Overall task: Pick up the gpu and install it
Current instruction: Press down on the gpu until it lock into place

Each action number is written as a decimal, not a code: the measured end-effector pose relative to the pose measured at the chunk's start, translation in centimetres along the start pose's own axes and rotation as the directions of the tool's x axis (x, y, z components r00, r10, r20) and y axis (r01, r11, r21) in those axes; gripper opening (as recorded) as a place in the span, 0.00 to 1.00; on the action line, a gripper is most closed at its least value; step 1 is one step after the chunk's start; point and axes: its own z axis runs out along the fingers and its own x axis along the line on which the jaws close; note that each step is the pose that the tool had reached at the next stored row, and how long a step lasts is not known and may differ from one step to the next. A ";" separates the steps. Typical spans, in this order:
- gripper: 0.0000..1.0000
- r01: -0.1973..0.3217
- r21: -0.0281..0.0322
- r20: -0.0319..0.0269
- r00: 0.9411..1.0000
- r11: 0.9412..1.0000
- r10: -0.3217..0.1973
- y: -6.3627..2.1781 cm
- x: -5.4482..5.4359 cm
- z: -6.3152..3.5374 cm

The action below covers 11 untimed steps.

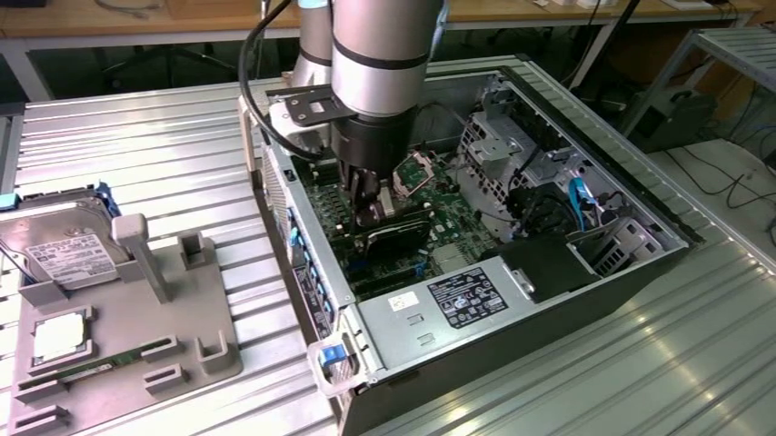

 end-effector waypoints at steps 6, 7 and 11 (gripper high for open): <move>0.11 0.000 0.000 -0.001 1.000 1.000 0.000 0.51 -0.1 0.00; 0.11 0.000 0.000 -0.001 1.000 1.000 0.000 0.58 -0.1 0.01; 0.11 0.000 0.000 0.000 1.000 1.000 0.000 0.78 -0.2 0.06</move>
